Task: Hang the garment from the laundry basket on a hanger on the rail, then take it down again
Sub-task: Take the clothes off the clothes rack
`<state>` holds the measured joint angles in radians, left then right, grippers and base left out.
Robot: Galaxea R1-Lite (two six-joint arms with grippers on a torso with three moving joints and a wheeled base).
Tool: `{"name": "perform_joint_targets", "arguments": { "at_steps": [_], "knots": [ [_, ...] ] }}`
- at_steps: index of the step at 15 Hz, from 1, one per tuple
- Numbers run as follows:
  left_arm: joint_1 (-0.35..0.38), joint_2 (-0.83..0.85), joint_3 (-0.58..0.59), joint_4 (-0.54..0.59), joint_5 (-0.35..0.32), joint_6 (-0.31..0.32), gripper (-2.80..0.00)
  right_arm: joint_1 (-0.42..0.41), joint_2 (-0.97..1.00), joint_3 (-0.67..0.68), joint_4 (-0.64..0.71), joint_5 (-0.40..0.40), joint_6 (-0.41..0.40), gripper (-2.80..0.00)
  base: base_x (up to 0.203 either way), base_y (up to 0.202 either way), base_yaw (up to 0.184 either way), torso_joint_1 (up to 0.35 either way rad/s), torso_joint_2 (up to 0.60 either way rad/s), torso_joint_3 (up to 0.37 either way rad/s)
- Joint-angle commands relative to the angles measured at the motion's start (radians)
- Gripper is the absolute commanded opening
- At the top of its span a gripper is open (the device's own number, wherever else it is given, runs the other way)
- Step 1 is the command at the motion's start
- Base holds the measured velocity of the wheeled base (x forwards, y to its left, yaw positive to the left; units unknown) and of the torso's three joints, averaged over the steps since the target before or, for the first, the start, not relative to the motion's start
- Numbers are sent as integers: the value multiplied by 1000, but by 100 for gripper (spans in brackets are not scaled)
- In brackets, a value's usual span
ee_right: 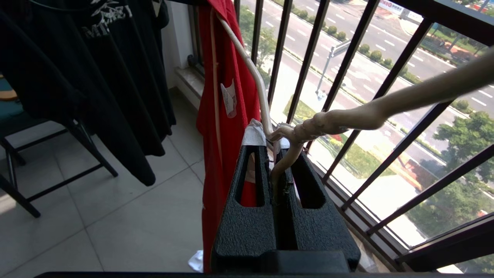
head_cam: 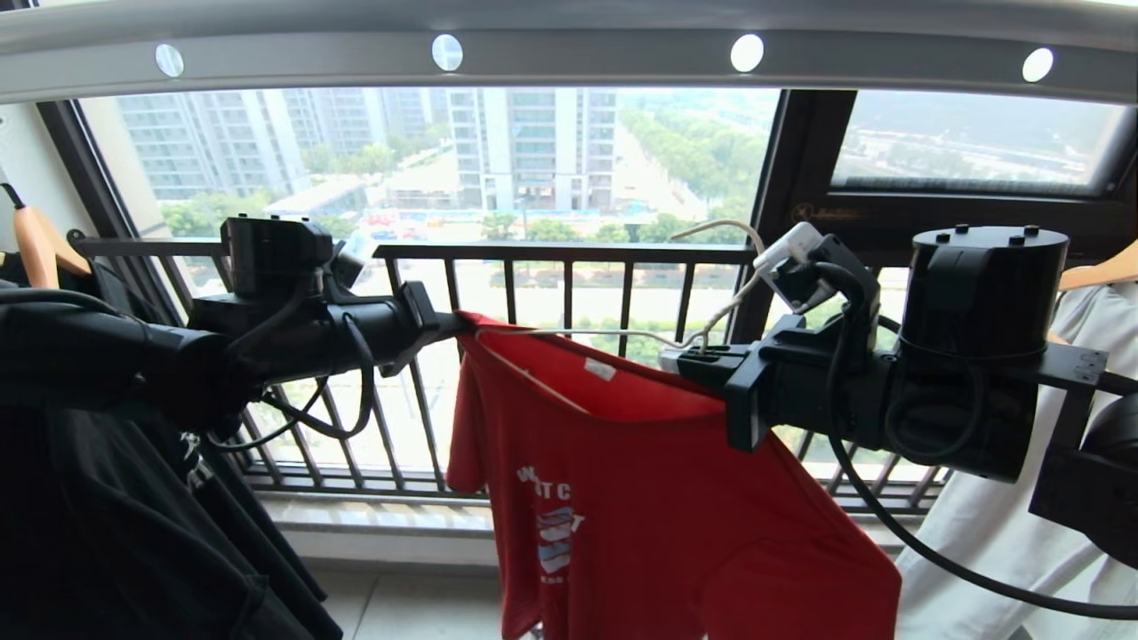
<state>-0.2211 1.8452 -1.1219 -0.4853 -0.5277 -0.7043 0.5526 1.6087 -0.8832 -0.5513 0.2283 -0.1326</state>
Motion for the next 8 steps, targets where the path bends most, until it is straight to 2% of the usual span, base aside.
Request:
{"name": "perform_joint_targets", "arguments": {
  "at_steps": [1, 8],
  "knots": [
    [3, 48, -13, -2, 7, -4, -280, 0, -3, 0, -4, 2, -1, -280, 0, 0, 0, 0, 0, 0],
    [-3, 95, -24, -1, 28, 6, -280, -2, -6, -2, -4, 2, 1, -280, 0, 0, 0, 0, 0, 0]
  ]
}}
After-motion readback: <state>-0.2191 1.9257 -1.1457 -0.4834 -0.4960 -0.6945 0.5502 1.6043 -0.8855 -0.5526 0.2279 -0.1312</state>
